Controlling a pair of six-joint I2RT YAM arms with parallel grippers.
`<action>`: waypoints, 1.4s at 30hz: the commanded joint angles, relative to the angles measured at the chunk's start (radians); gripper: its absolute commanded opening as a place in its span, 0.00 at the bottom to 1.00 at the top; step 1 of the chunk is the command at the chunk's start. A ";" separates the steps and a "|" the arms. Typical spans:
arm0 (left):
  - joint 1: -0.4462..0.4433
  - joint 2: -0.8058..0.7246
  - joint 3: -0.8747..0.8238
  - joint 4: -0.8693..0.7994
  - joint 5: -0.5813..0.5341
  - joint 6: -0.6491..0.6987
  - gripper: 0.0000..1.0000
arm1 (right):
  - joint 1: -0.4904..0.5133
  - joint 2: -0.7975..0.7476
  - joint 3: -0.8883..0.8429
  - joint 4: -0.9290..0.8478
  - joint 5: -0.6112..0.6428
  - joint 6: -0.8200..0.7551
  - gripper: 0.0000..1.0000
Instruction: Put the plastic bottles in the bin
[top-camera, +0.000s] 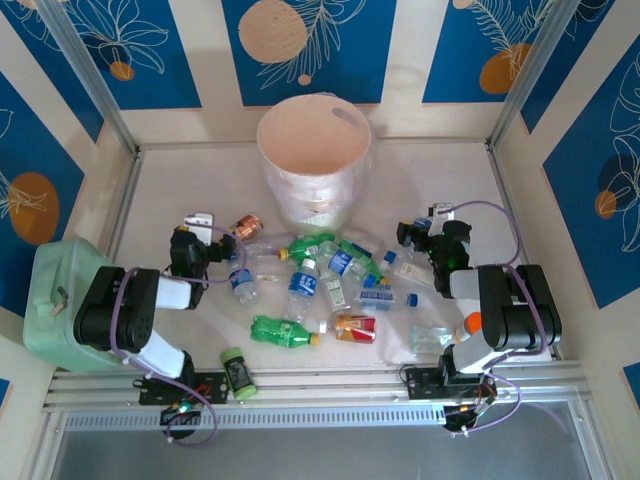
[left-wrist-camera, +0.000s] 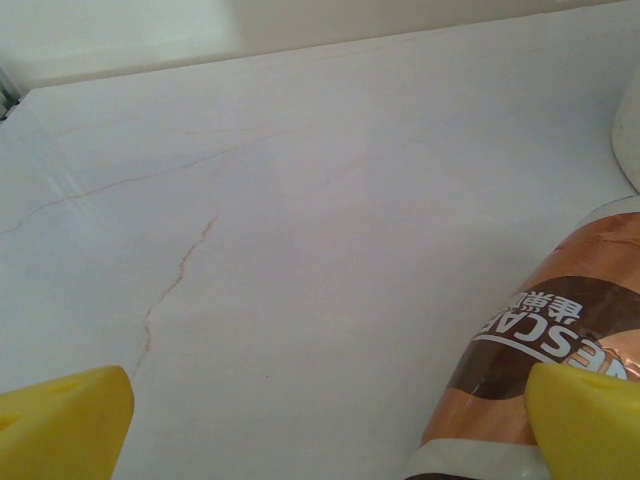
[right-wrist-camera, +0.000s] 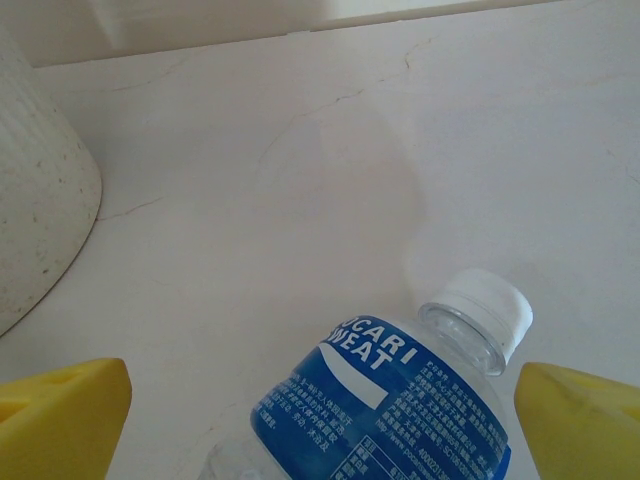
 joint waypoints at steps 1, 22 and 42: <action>0.002 0.001 0.022 -0.005 0.029 0.002 1.00 | 0.001 -0.001 0.012 0.019 -0.006 -0.016 0.99; -0.057 -0.503 0.582 -1.149 -0.185 -0.434 1.00 | -0.157 -0.266 0.809 -1.698 0.107 0.748 0.82; -0.232 -0.398 0.817 -1.567 -0.088 -0.438 1.00 | 0.240 -0.200 1.029 -1.950 0.119 0.650 0.89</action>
